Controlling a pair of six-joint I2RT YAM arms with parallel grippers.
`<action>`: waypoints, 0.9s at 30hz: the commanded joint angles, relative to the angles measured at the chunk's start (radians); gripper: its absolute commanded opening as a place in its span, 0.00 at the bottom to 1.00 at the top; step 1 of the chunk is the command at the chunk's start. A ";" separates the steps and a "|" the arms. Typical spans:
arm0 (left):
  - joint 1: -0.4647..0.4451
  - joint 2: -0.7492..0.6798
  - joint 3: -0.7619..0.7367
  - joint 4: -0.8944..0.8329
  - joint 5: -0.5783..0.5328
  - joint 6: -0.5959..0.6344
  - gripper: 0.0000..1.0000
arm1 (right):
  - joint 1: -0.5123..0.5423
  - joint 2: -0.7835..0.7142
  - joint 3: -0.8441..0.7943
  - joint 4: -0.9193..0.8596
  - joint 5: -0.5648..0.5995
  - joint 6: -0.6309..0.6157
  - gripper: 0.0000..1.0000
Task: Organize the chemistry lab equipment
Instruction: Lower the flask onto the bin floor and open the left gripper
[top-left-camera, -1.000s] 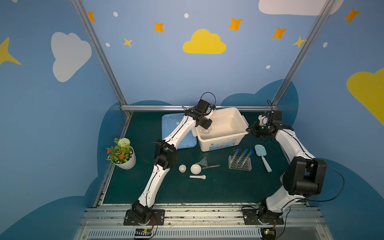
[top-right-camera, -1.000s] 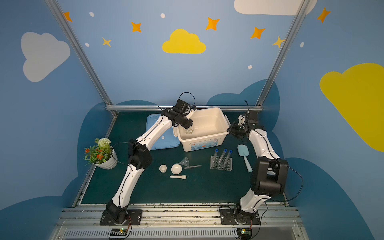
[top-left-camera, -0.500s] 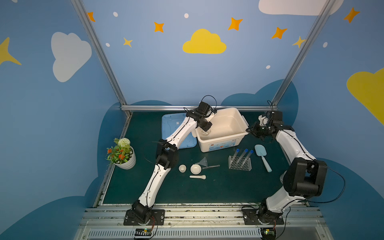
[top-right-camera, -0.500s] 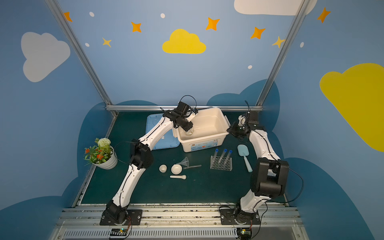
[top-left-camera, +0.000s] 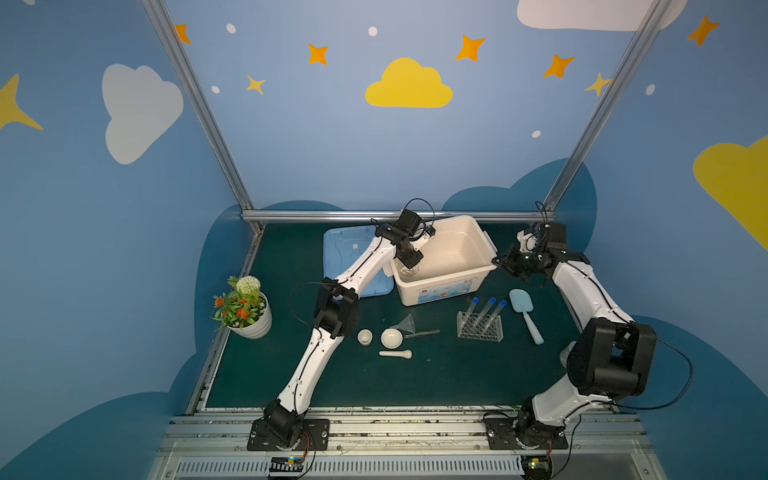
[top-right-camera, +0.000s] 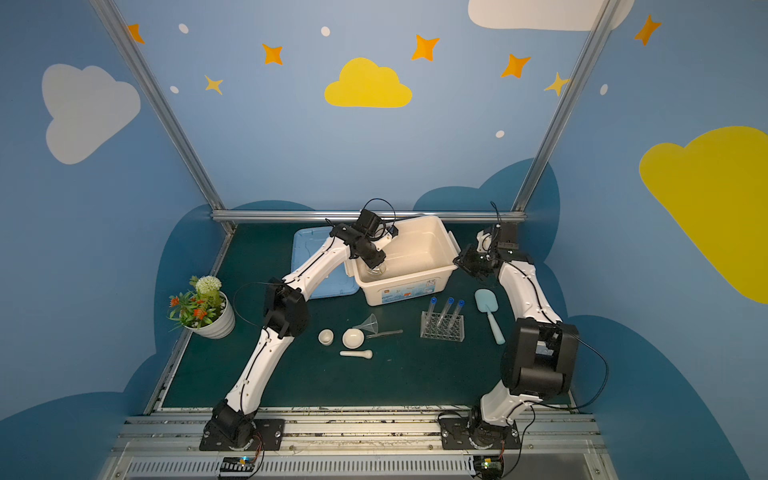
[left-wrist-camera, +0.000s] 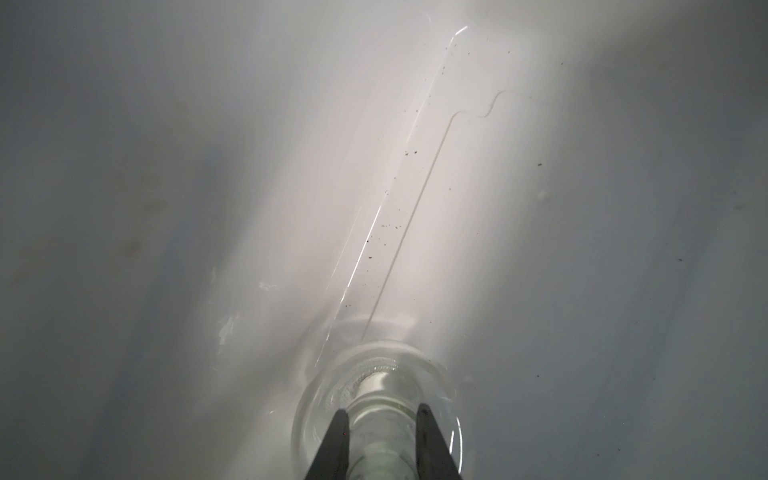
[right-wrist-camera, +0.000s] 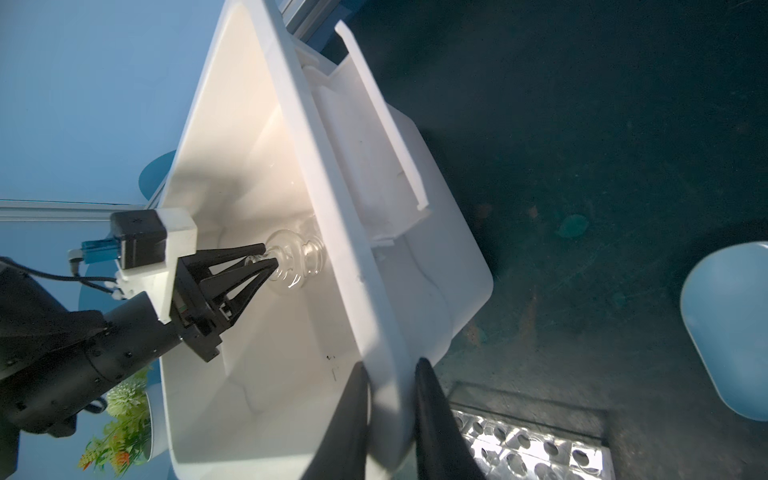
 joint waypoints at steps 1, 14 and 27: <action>0.003 0.010 0.026 -0.010 0.006 0.007 0.15 | -0.004 -0.028 -0.009 0.001 -0.012 -0.027 0.19; 0.001 0.003 0.026 0.003 -0.013 -0.023 0.42 | -0.013 -0.025 -0.016 0.001 -0.019 -0.021 0.19; -0.042 -0.055 0.026 0.042 -0.091 -0.045 0.86 | -0.017 -0.035 -0.027 0.015 -0.035 -0.014 0.25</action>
